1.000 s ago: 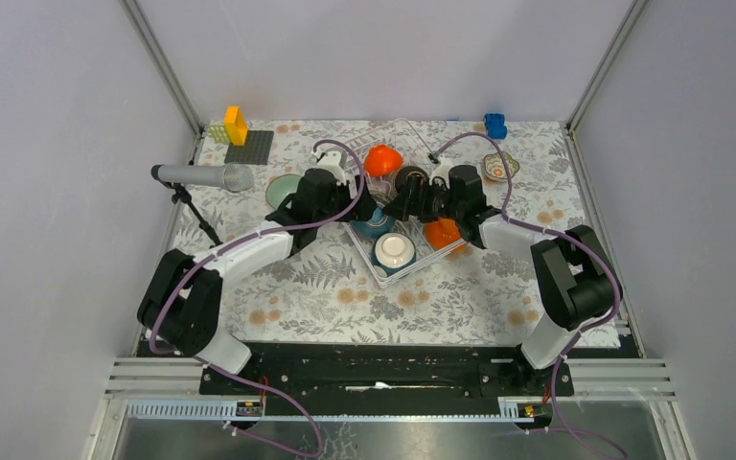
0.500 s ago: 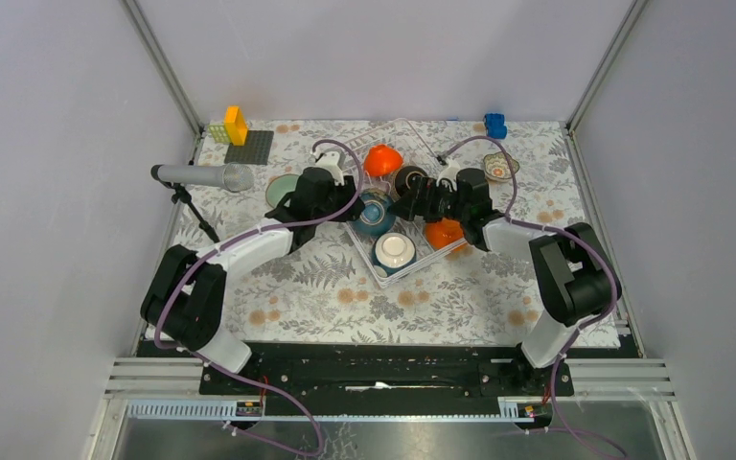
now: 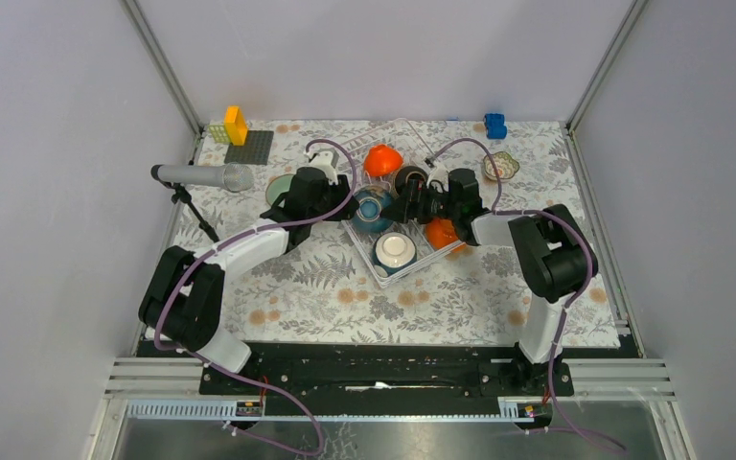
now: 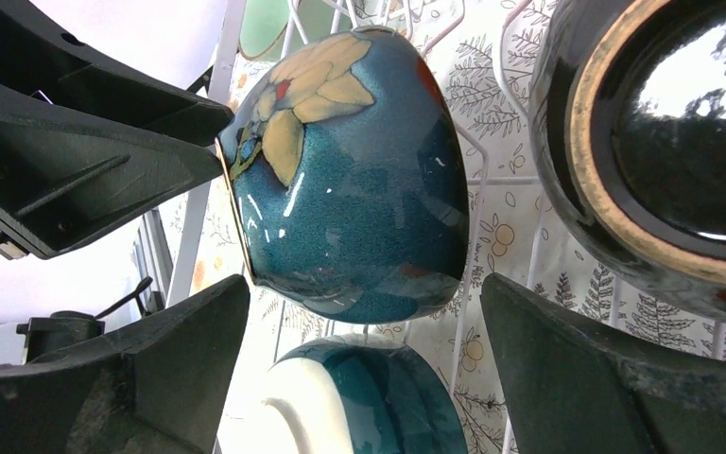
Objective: Unload the bowls from the dish rack
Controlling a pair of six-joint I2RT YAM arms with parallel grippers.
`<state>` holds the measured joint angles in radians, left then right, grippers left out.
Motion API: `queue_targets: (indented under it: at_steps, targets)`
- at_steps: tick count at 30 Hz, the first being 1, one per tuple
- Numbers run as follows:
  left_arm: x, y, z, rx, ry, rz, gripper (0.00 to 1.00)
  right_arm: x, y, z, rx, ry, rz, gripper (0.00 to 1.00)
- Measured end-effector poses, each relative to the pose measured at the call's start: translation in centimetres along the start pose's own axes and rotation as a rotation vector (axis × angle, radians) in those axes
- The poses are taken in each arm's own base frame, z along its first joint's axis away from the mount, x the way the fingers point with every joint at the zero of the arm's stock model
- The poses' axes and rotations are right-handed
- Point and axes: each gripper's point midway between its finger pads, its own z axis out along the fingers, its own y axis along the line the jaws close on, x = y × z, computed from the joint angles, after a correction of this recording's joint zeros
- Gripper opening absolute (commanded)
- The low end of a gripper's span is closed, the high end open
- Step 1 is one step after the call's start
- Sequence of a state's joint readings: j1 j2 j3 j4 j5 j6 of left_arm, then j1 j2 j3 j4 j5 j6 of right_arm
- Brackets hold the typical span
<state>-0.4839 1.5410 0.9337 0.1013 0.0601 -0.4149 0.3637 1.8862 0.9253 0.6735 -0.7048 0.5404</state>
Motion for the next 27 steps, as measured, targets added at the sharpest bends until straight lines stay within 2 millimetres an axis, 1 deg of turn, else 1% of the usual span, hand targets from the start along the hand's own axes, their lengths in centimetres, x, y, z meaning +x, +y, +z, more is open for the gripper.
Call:
queue_targets:
  at_steps: [8, 15, 16, 18, 20, 21, 22, 24, 27]
  targets:
    - [-0.1, 0.1, 0.0, 0.001, -0.008, -0.001, 0.44, -0.1, -0.5, 0.4, 0.006, -0.006, 0.001, 1.0]
    - [-0.2, 0.2, 0.0, -0.001, -0.008, 0.0, 0.45, 0.0, -1.2, 1.1, 0.011, 0.007, 0.018, 1.0]
    - [-0.2, 0.2, 0.0, -0.001, -0.008, 0.001, 0.46, 0.0, -1.3, 1.1, 0.016, 0.01, 0.023, 1.0]
    - [-0.2, 0.2, 0.0, 0.0, -0.009, 0.001, 0.56, -0.2, -1.5, 1.2, 0.032, 0.011, 0.034, 1.0]
    - [-0.4, 0.0, -0.1, 0.009, -0.014, 0.005, 0.76, -0.3, -1.6, 1.2, 0.042, 0.008, 0.042, 1.0]
    - [-0.7, -0.3, -0.4, 0.019, -0.021, 0.001, 0.84, -0.3, -1.6, 1.2, 0.044, 0.006, 0.048, 1.0]
    - [-0.9, -0.4, -0.6, 0.024, -0.027, 0.009, 0.86, -0.4, -1.6, 1.2, 0.044, 0.004, 0.054, 1.0]
    - [-1.3, -0.7, -1.0, 0.034, -0.038, 0.008, 0.87, -0.5, -1.5, 1.3, 0.047, -0.006, 0.072, 1.0]
    - [-1.5, -0.9, -1.1, 0.045, -0.042, 0.008, 0.81, -0.8, -1.6, 1.3, 0.049, -0.037, 0.089, 0.99]
